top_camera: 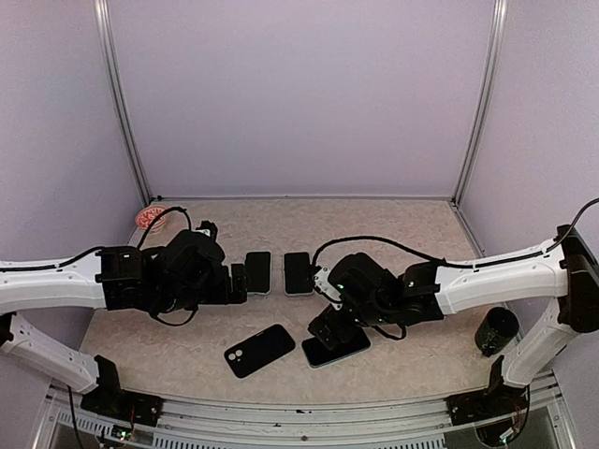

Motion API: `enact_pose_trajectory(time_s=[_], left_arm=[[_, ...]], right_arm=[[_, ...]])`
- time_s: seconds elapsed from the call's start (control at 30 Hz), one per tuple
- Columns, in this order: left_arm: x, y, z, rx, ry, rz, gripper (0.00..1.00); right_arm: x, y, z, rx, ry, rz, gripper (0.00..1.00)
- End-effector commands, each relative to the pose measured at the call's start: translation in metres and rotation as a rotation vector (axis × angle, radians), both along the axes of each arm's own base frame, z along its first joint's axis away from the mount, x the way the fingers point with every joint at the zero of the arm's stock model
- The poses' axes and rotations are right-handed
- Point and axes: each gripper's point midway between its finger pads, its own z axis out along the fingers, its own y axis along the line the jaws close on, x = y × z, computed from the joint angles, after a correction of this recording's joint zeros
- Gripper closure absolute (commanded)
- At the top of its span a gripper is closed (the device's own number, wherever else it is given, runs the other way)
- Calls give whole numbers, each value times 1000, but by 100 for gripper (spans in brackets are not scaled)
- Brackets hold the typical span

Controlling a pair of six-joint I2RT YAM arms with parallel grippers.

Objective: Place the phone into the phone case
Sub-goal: Adjust the phone case at the center of the board.

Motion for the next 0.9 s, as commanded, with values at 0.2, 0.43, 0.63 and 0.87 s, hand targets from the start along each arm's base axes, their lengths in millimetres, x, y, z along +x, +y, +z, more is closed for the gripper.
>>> enact_pose_trajectory(time_s=[0.2, 0.43, 0.63, 0.87], left_arm=[[-42, -73, -13, -43, 70, -341, 1], [-76, -111, -42, 31, 124, -539, 1], [-97, -139, -60, 40, 162, -630, 1], [-109, -153, -75, 2, 211, -655, 1]], right_arm=[[10, -34, 10, 144, 114, -147, 1], [17, -54, 6, 171, 139, -210, 1], [29, -75, 11, 191, 137, -288, 1], [42, -100, 10, 250, 161, -367, 1]])
